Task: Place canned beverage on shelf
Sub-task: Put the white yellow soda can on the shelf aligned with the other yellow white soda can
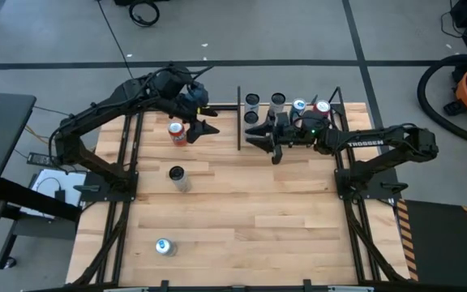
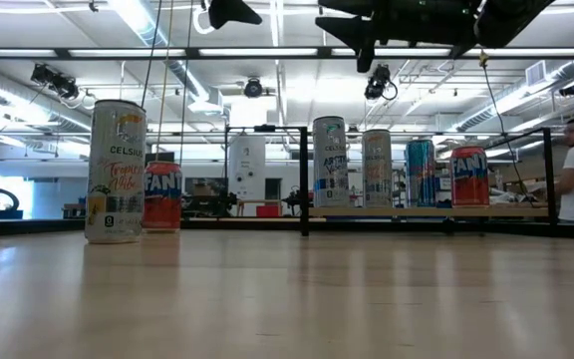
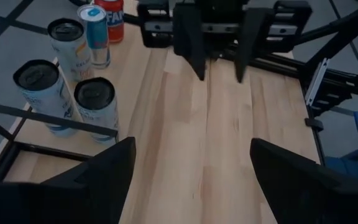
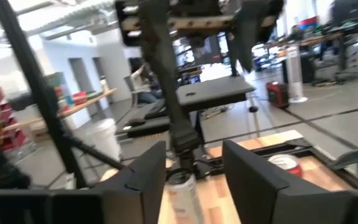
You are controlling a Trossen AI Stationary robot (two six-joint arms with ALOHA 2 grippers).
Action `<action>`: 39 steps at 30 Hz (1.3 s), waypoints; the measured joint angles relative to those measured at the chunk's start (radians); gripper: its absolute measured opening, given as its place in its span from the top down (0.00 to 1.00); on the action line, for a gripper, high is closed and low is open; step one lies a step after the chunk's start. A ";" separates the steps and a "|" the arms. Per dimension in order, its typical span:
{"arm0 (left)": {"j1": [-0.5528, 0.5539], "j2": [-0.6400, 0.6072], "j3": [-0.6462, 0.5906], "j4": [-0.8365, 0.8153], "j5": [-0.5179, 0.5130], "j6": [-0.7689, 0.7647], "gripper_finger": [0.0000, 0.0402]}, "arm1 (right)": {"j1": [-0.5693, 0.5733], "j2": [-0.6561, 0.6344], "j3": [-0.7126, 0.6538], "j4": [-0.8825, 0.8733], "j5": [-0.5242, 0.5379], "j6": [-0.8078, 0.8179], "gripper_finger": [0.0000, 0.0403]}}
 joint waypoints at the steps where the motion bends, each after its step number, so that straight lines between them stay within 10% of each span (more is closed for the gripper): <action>1: 0.000 -0.001 0.000 0.001 0.000 -0.001 0.21 | 0.004 0.000 0.000 -0.003 -0.014 0.000 0.57; 39: -0.008 -0.125 0.000 -0.338 -0.093 -0.075 0.21 | 0.065 0.002 0.000 0.210 0.132 0.078 0.53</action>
